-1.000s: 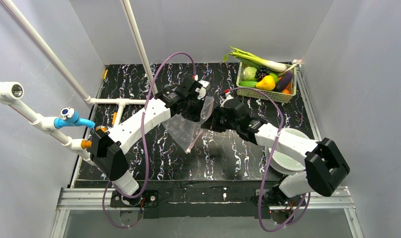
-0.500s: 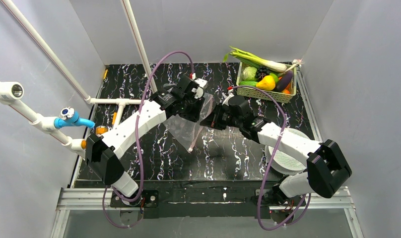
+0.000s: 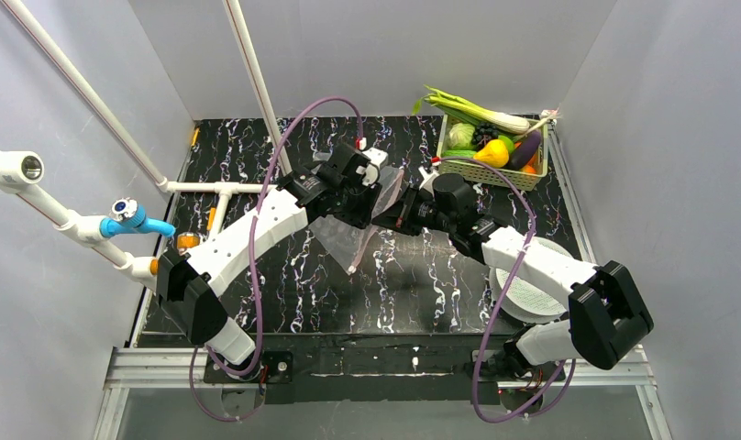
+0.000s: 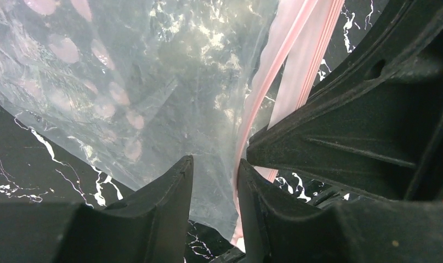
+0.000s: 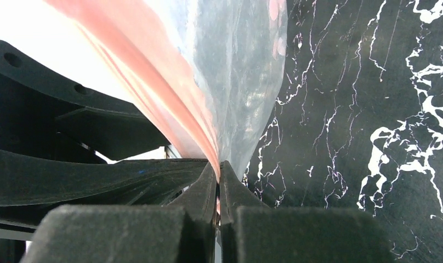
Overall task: Place the food in the zip-top bag and seal the zipper
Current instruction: Open the zipper of the food storage bag at the center of the board.
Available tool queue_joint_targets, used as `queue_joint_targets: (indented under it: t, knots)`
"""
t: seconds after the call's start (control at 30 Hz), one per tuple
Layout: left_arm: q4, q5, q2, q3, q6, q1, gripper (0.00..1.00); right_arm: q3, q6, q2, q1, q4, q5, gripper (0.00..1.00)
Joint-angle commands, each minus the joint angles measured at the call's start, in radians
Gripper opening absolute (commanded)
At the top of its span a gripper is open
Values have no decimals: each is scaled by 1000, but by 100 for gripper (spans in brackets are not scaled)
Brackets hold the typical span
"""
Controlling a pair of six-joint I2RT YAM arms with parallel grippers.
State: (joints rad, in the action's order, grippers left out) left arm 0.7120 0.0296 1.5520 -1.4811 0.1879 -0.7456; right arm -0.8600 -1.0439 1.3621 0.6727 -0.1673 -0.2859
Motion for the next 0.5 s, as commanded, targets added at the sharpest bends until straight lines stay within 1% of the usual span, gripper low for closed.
queue_joint_targets:
  t: [0.0, 0.13, 0.23, 0.27, 0.3, 0.33, 0.37, 0.47]
  knots:
    - [32, 12, 5, -14, -16, -10, 33, 8, -18, -35, -7, -79, -47, 1]
    - [26, 19, 1, -13, -17, -10, 24, 14, -19, -22, -7, -87, -69, 1]
    - [13, 22, -11, -4, -24, -11, 23, 27, -24, -8, -7, -107, -96, 1]
    - [10, 21, -14, 0, -28, -11, 20, 30, -25, -2, -7, -115, -107, 1]
    - [8, 13, -19, 2, -38, -12, 12, 31, -25, 2, -7, -121, -117, 1]
    - [8, 7, -24, 2, -57, -13, 0, 34, -22, 4, -7, -122, -125, 1]
    - [10, 19, -32, 2, -62, -18, 0, 36, -16, 3, -7, -116, -127, 1]
    - [59, 162, -64, -18, -62, -73, 0, 29, 24, -4, -11, -56, -124, 1]
